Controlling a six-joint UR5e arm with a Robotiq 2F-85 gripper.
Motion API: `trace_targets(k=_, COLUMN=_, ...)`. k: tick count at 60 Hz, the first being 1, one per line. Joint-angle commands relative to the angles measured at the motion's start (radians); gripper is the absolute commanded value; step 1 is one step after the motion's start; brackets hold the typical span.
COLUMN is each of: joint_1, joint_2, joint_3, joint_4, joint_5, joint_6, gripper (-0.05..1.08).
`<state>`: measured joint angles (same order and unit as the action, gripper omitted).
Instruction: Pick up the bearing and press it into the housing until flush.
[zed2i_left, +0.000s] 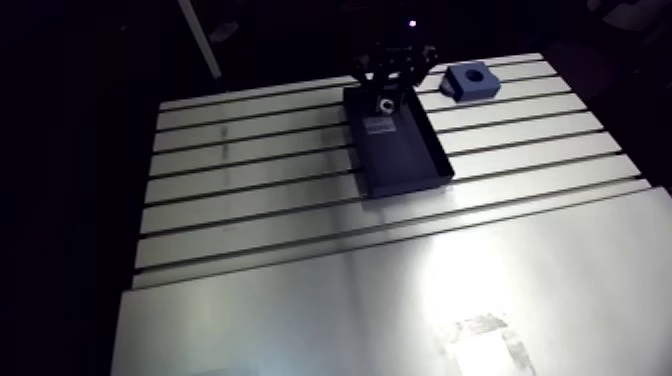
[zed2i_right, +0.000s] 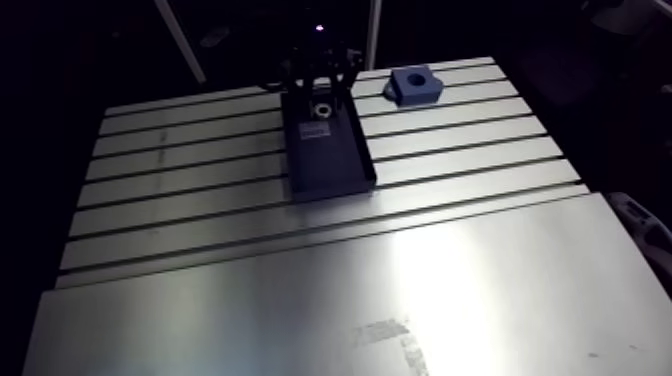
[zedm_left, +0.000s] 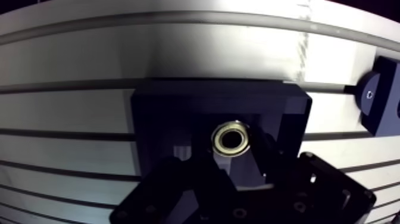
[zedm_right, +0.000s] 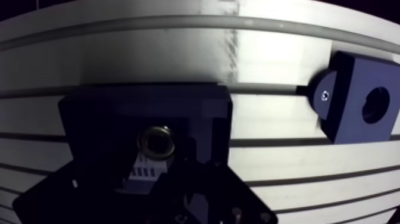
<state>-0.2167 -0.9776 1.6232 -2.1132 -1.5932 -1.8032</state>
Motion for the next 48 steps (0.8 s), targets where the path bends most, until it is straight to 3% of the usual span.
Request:
trace_targets(k=1, joint_1=-0.001, joint_2=0.000, joint_3=0.002, joint_4=0.000, joint_5=0.000, joint_6=0.000, gripper=0.55)
trace_targets(k=25, joint_1=0.001, joint_2=-0.019, joint_3=0.004, joint_4=0.007, joint_5=0.006, joint_6=-0.006, gripper=0.56)
trace_targets(k=48, joint_1=-0.007, joint_2=-0.152, joint_3=0.001, joint_4=0.150, joint_5=0.000, joint_6=-0.017, gripper=0.60)
